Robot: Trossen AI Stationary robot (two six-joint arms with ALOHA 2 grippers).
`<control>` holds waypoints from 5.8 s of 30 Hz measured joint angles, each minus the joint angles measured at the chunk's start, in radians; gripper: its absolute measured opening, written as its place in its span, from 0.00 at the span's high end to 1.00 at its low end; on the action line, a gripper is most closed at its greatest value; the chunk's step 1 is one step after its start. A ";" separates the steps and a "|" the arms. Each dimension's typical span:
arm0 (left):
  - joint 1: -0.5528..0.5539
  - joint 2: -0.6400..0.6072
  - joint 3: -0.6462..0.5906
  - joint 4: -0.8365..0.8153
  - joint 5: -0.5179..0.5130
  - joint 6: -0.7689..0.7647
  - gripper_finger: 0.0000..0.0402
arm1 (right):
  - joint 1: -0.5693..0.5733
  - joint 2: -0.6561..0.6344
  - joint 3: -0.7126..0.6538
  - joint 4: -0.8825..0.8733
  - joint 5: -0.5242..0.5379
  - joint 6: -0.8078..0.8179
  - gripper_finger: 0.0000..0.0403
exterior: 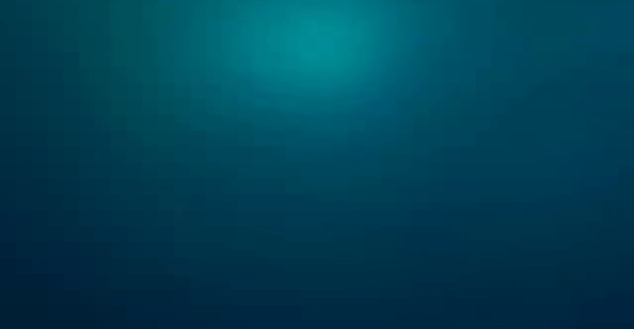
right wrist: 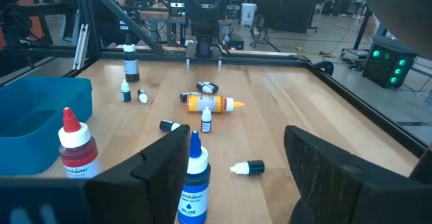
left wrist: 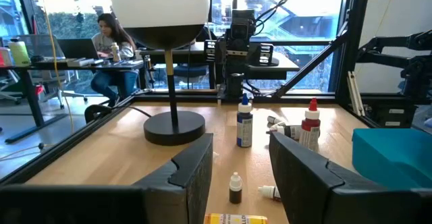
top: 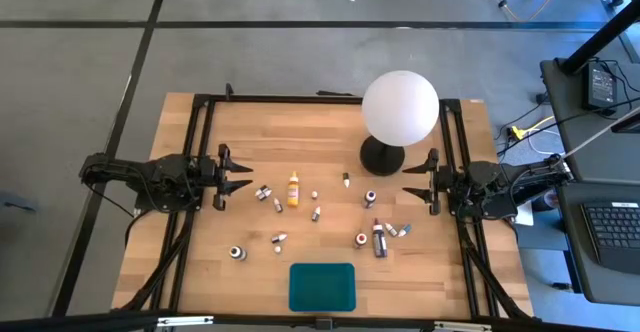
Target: Pick & Place food coloring
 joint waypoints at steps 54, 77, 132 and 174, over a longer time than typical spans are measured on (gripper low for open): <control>0.000 0.000 0.000 0.004 0.005 -0.035 0.64 | 0.000 0.000 0.000 0.008 0.000 0.029 0.40; 0.000 0.000 0.000 0.016 -0.030 -0.083 0.37 | 0.000 0.000 0.000 0.008 0.000 0.024 0.40; -0.436 1.408 1.115 -1.072 0.158 -1.318 0.40 | 0.000 0.000 0.000 0.008 0.000 0.002 0.40; -0.633 1.592 1.114 -1.121 0.169 -1.632 0.55 | 0.000 0.000 0.000 0.031 0.001 -0.007 0.40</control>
